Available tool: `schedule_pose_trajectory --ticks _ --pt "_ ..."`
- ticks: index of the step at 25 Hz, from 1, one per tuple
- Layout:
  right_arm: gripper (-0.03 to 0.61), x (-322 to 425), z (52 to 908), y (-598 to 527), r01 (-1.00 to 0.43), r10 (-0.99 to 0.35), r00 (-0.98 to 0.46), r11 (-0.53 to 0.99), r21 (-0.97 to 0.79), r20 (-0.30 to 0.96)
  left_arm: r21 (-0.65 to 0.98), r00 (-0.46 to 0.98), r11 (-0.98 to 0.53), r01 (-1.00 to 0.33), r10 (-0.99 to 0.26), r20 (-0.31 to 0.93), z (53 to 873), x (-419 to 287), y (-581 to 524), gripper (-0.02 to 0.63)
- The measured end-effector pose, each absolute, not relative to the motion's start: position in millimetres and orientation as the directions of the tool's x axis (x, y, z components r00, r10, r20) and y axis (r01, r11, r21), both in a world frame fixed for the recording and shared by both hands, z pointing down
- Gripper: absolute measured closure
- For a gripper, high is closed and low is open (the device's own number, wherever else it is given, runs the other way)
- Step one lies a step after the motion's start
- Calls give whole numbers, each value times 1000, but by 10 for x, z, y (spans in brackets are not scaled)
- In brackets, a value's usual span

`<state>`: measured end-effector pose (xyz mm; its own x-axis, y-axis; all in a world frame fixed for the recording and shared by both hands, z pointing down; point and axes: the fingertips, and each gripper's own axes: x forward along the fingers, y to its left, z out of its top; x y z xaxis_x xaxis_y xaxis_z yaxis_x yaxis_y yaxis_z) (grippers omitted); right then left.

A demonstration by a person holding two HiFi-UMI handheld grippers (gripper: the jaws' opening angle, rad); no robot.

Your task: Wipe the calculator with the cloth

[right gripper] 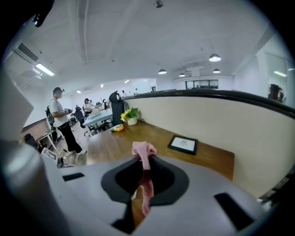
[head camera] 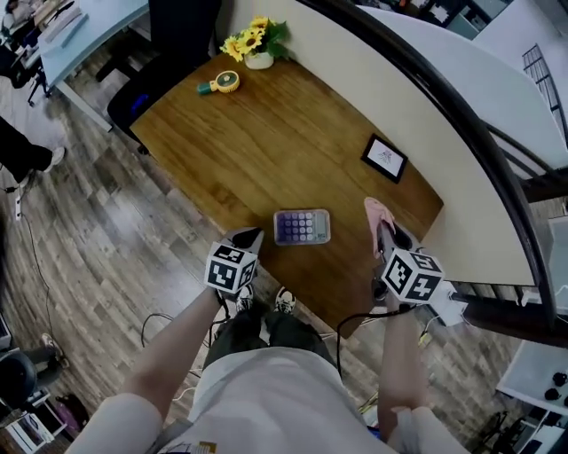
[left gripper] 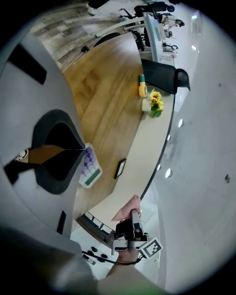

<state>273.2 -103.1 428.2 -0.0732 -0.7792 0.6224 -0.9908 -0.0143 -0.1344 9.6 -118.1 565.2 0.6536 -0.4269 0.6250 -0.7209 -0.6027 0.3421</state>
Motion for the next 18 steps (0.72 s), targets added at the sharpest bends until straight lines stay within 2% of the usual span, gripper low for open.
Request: schedule_pose_trajectory --ticks 10,18 --pt "546 2211 3205 -1237 -979 -865 -205 192 -76 459 196 622 -615 -764 -619 479 4400 -330 -1543 611" --pt "546 1983 2246 -1274 -961 -926 -275 265 -73 258 90 637 -648 -757 -698 327 3327 -391 -1626 611"
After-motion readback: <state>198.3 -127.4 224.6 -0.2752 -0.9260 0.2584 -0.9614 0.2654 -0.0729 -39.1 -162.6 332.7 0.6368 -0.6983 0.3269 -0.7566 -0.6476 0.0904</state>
